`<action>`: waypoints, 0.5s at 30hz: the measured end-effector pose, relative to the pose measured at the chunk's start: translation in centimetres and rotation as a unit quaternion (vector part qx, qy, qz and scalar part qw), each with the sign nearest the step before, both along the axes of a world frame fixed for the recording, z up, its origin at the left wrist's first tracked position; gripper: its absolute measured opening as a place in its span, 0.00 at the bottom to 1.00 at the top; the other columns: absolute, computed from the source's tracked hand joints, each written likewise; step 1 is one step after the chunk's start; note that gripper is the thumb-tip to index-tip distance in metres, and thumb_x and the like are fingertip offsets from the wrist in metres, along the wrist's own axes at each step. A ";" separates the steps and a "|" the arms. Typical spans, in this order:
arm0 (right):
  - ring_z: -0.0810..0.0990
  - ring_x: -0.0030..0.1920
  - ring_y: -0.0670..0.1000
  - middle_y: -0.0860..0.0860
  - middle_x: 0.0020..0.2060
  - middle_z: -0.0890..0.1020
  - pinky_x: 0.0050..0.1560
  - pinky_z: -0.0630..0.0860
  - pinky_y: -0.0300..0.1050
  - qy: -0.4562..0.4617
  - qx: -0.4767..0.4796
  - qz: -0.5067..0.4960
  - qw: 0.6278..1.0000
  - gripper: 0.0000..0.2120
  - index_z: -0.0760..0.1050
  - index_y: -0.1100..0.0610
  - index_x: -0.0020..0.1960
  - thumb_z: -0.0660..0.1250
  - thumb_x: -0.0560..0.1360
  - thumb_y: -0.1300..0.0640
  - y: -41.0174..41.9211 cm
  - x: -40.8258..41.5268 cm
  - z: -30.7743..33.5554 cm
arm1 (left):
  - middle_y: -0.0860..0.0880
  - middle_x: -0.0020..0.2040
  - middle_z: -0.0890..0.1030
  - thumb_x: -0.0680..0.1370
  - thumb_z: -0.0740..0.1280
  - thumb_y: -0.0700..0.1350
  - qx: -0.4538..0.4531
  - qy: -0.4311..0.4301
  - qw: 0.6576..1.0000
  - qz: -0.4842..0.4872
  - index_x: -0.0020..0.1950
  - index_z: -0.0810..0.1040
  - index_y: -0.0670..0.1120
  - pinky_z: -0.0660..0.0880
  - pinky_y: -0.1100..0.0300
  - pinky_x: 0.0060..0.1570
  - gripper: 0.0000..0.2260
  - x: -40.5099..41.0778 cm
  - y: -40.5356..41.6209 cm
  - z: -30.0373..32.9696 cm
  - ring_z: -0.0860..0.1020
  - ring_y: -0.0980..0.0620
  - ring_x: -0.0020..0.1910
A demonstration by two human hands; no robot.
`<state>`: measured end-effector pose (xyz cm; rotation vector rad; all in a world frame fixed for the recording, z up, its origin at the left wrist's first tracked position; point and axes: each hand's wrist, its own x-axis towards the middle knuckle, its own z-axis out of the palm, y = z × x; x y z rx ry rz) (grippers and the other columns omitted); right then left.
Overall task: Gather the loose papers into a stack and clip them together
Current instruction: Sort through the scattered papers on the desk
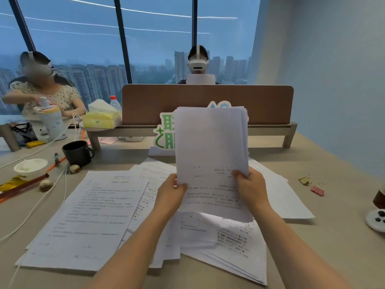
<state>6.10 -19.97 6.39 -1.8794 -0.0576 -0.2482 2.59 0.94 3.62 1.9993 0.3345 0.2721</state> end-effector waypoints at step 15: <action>0.82 0.46 0.59 0.55 0.47 0.82 0.49 0.81 0.56 0.166 0.081 0.000 0.983 0.07 0.76 0.58 0.56 0.63 0.79 0.59 0.3 0.4 -3.9 | 0.44 0.79 0.56 0.75 0.62 0.54 0.315 0.368 0.870 0.097 0.80 0.45 0.57 0.64 0.39 0.69 0.37 -4.2 11.0 -2.5 0.59 0.37 0.75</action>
